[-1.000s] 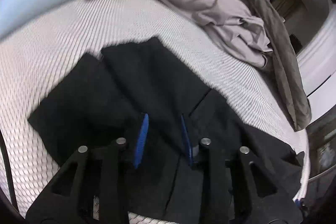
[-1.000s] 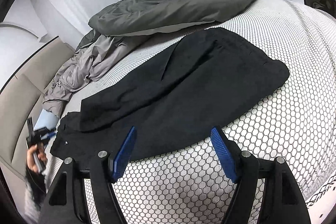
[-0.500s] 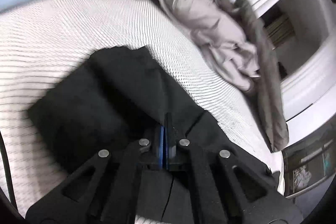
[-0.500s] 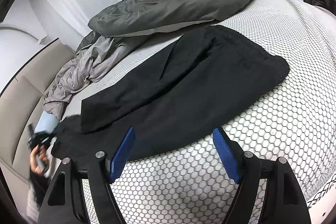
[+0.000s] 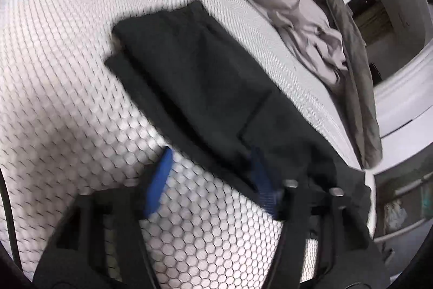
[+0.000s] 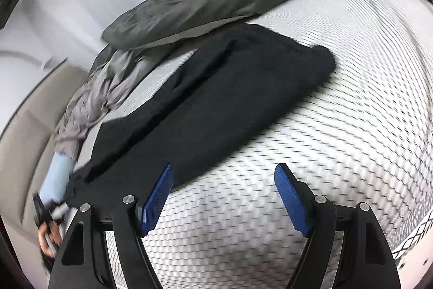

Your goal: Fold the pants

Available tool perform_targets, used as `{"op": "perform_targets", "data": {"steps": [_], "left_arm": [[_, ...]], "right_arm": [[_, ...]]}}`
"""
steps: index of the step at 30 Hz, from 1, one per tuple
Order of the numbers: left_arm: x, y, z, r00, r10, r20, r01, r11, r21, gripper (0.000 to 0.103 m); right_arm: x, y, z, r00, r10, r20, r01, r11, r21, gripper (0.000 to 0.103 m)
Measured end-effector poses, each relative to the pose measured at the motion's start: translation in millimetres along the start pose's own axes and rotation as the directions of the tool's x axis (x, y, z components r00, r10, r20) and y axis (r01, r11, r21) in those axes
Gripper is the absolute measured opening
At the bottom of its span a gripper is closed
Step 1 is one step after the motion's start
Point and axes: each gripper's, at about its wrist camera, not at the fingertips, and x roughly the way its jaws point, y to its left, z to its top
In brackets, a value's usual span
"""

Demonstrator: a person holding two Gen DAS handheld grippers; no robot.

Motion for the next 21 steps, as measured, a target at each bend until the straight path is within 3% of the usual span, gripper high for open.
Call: {"op": "perform_targets", "data": {"steps": [4, 7, 8, 9, 10, 12, 16, 21], "left_arm": [[11, 3, 10, 0.999, -0.026, 0.026, 0.028, 0.998, -0.063, 0.057], [28, -6, 24, 1.0, 0.004, 0.008, -0.003, 0.994, -0.107, 0.056], [32, -8, 28, 1.0, 0.009, 0.017, -0.008, 0.994, -0.112, 0.042], [44, -16, 36, 0.999, 0.025, 0.023, -0.022, 0.993, -0.113, 0.03], [52, -20, 42, 0.999, 0.034, 0.025, -0.031, 0.993, -0.11, 0.01], [59, -22, 48, 0.999, 0.023, 0.028, -0.02, 0.993, -0.115, 0.004], [38, -15, 36, 0.999, 0.005, 0.054, 0.0, 0.997, -0.079, 0.002], [-22, 5, -17, 0.998, 0.007, 0.069, -0.006, 1.0, -0.004, 0.002]], "right_arm": [[8, -29, 14, 0.994, 0.102, 0.048, -0.108, 0.983, 0.148, 0.078], [27, -42, 34, 0.985, 0.137, 0.102, -0.158, 0.958, 0.237, 0.078], [33, -45, 39, 0.984, 0.136, 0.116, -0.162, 0.951, 0.264, 0.077], [42, -49, 46, 0.982, 0.127, 0.14, -0.165, 0.939, 0.301, 0.068], [50, -51, 52, 0.982, 0.117, 0.151, -0.161, 0.934, 0.32, 0.046], [62, -53, 59, 0.986, 0.108, 0.13, -0.146, 0.932, 0.33, 0.019], [45, -48, 52, 0.981, 0.103, 0.167, -0.148, 0.948, 0.28, 0.011], [-5, -51, 17, 0.983, 0.083, 0.162, -0.116, 0.972, 0.205, 0.011]]}}
